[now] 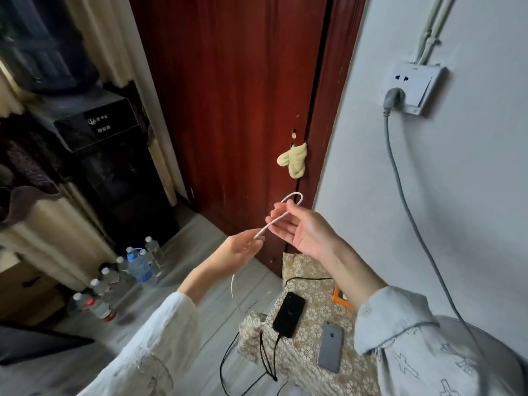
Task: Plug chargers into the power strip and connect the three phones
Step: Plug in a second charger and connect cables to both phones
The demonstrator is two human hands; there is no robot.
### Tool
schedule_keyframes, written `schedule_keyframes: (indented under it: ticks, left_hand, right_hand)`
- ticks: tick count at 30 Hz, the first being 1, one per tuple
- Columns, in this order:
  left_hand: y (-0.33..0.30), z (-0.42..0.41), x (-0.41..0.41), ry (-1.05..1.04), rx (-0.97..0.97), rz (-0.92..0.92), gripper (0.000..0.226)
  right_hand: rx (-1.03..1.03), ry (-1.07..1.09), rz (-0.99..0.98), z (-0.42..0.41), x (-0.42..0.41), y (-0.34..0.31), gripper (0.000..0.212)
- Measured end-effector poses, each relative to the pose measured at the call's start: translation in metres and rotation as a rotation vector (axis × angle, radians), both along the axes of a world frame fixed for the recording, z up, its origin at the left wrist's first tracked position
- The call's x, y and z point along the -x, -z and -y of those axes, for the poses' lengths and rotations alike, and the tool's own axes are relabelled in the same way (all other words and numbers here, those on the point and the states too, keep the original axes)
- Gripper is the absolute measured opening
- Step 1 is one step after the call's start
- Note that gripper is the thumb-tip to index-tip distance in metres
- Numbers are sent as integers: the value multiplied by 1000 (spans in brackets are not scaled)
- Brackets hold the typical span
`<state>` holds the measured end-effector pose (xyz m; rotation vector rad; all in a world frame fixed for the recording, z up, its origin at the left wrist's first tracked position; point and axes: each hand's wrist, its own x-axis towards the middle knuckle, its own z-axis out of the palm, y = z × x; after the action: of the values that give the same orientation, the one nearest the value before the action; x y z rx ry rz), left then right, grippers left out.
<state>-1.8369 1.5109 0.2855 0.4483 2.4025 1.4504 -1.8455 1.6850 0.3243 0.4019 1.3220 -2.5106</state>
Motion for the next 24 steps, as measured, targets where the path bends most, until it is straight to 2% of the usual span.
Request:
schedule_keyframes:
  ticks: [2,4,6,7,8,10,12,15,19,22,24]
  left_hand:
    - [11,0,-9,81,-26,12,25]
    - [19,3,-9,27,3,-16,16]
    - [19,9,-5,-72,-27,31,25]
    - [14,11,-3,-120,-111,78,28]
    - [9,13,0,-167,-216,110,29]
    - [-10,13,10,-247,-404,107,28]
    - [-31,9,23,-310,-538,95,28]
    - [-60,3,39,-310,-669,139,26]
    - [-81,12,54,-293,-802,187,28]
    - [-86,30,67,-385,-920,173,30]
    - [-82,38,72,-420,-915,189,32]
  right_hand:
    - [111,28,4,0,8,-16,26]
    - [186,77,-18,-3,15,-26,28]
    - [228,136,-42,-9,18,-30,31]
    - [215,153,-45,-12,17,-27,33]
    - [162,144,-44,-13,14,-22,33]
    - [-78,48,-43,-8,4,-3,32]
    - [-371,-157,-57,7,-10,17,33]
    - [-709,-493,-201,37,-24,33,42]
    - [-885,-448,-290,48,-24,40,21]
    - [-984,-396,-245,26,-23,45,18]
    - [-971,-382,-211,8,-24,48,19]
